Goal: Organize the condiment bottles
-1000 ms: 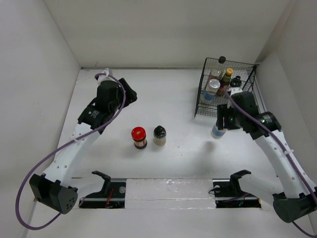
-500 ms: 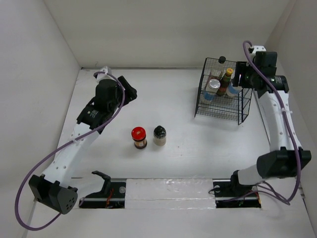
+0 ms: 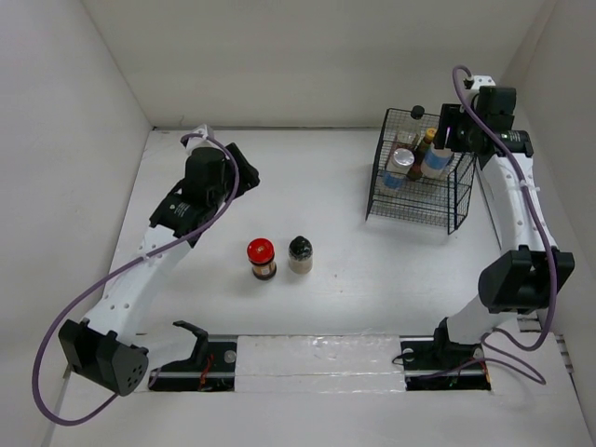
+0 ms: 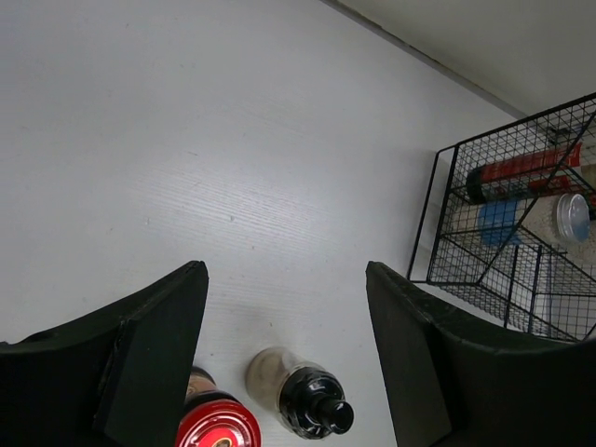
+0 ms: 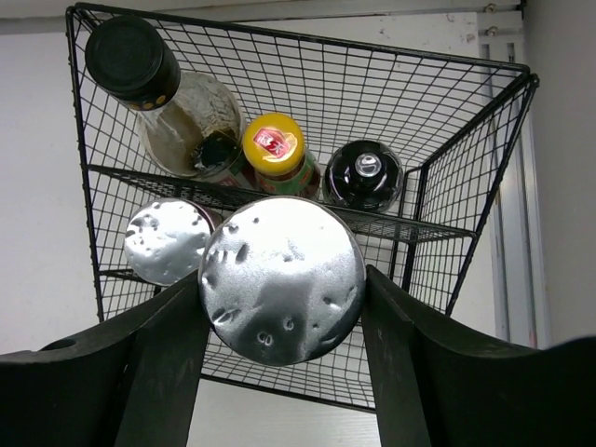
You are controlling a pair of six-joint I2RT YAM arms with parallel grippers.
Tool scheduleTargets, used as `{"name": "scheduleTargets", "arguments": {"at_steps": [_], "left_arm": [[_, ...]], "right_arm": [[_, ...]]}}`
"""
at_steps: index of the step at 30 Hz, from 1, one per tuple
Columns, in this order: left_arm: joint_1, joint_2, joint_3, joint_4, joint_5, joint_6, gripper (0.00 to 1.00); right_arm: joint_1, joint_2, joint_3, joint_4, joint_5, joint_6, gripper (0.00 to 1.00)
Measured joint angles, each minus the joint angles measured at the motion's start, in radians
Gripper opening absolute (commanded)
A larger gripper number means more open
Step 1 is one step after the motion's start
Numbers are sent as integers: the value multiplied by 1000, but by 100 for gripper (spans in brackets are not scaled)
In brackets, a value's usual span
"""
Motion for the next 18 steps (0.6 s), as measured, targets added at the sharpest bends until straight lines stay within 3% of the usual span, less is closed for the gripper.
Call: {"name": "scheduleTargets", "arguments": {"at_steps": [9,14,18], "left_arm": [[0,35,15,12,0,1,65],[0,37,15,14,-1,1,65],[0,38,15,14,-1,1,65]], "right_arm": [[12,50,13,18,-14,-3,23],[41,48,-154,110,-14,3,24],[55,73,-232,127,-10,7,32]]}}
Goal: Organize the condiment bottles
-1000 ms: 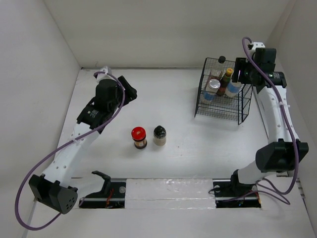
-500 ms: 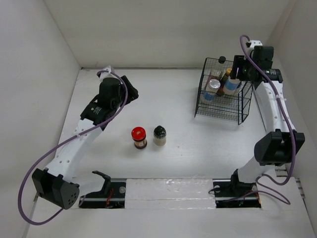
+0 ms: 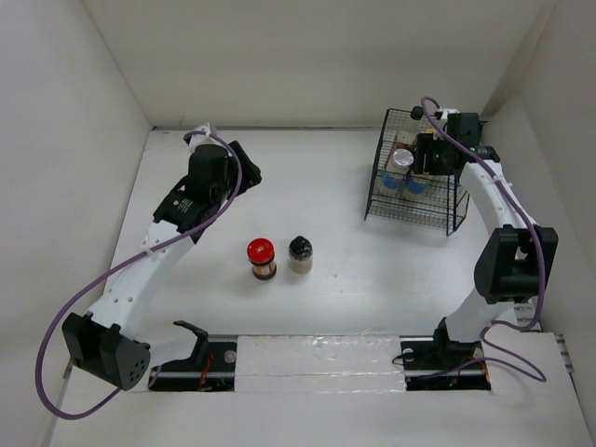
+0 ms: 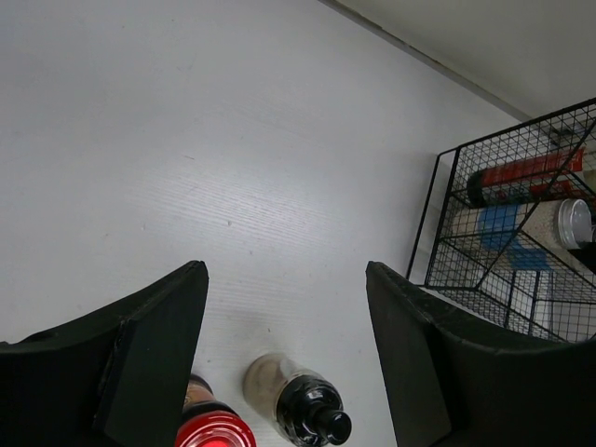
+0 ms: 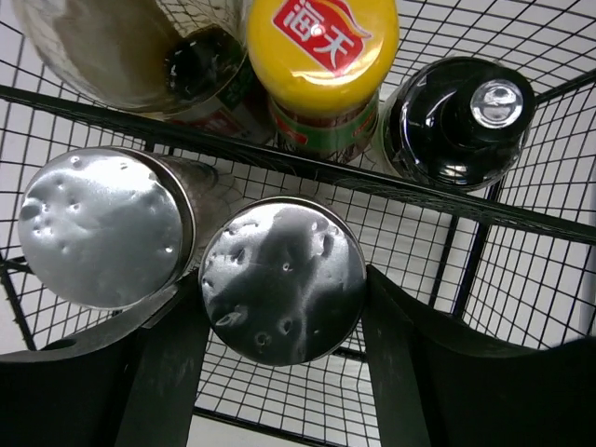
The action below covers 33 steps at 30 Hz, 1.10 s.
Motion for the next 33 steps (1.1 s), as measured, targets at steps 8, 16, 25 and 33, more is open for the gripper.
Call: {"name": "scheduleTargets", "arguments": {"at_steps": [8,16,25,33], "left_arm": [[0,0,0,-1,0,0,65],[0,0,0,-2,-2,0,65],[0,-1,32,-19,-17,13,63],[0,-27,43,-34,-39,17,63]], "right_arm": [[15,13,-5,13,39,13,90],[22,-51,41,-2,80,16,86],[351,-414,-145,47,-33,7,60],[750,-318,-288,57,-167,-39,72]]}}
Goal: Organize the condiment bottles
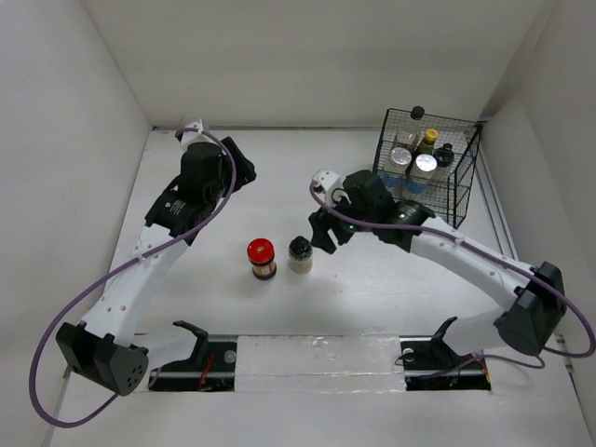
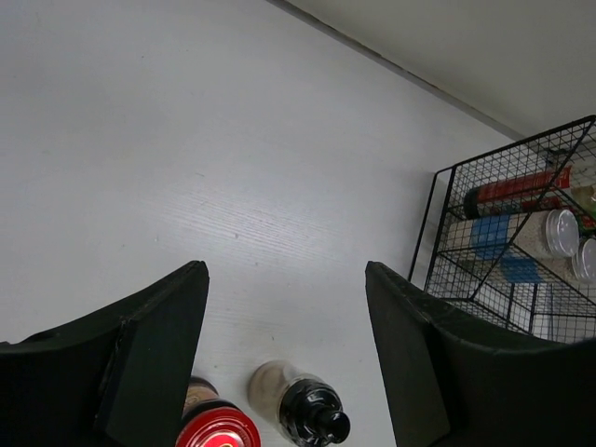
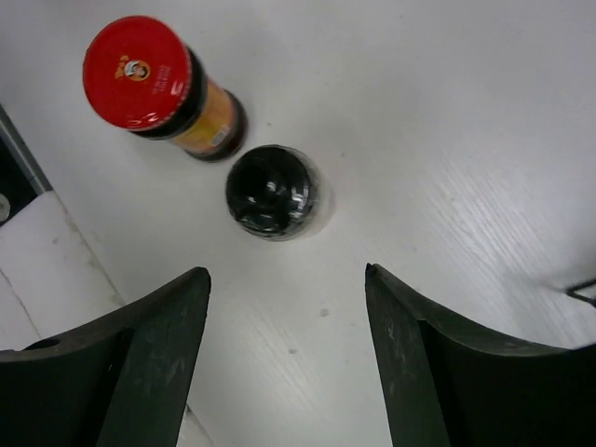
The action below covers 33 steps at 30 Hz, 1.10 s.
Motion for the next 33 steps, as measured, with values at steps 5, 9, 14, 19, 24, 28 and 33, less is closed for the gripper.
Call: {"name": "scheduleTargets", "arguments": {"at_steps": [5,9,14,19,24,28,33], "left_arm": [[0,-22,0,-21,-6,1,63],[0,-47,0,-30,-11,1,63],[0,-75,0,-35,-15,1,63],[0,-81,0,-37,-21,1,63],[0,-82,0,-40,-23,0,63],[0,-82,0,-43,-22,1,63],[0,-76,0,-41,-18,1,63]], "right_arm": [[94,121,24,38,-14,-3,61],[127,202,49,89,-10,-4,57],[134,265,52,138,21,1,47],[133,293,53,156,56,4,23],[132,293,54,166,86,8,7],[121,257,69,120,130,13,6],[1,88,151,32,143,18,6]]}}
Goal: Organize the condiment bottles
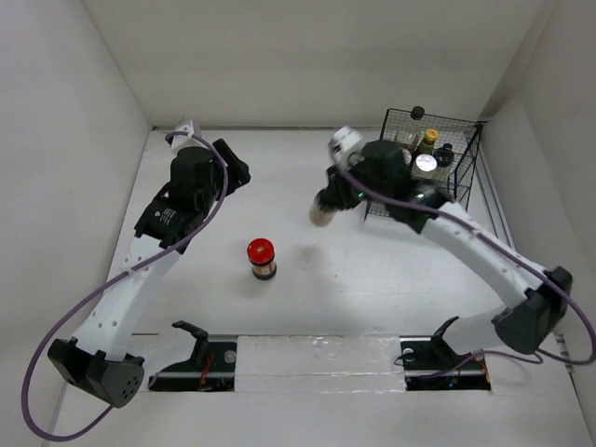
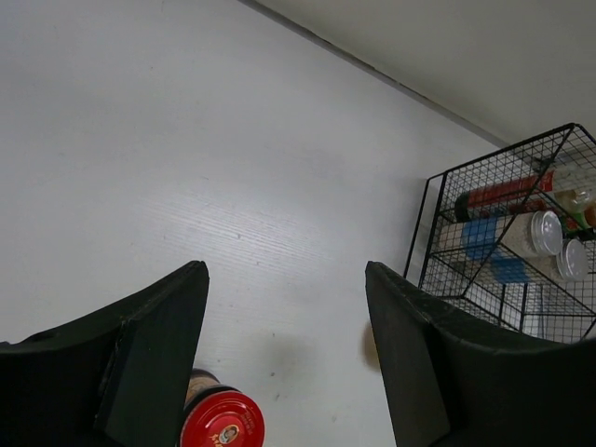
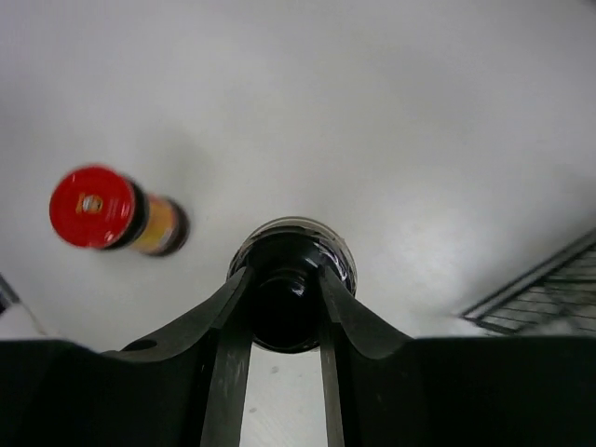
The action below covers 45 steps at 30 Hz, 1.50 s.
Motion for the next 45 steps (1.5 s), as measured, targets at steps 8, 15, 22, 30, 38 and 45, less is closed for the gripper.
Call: {"name": "scheduleTargets", "arguments": {"at_steps": [8,15,22,30,38,45], "left_arm": [[0,22,0,1,14,0,63],[0,41,0,8,19,0,63],[0,48,0,8,19,0,63],[0,60,0,13,19,0,63],[0,60,0,15,19,0,63],[0,60,0,15,19,0,63]], "right_arm": [[-380,-175,167,-23,9,-14,2],[-544,-136,133,-80,-49,-22,1],[-619,-113,50,-87,-113,-34,1],[-642,-32,4,-50,-136,-50,0],[-635,6,-27,3,-111,-51,0],[-603,48,-100,41,-73,-51,12]]}}
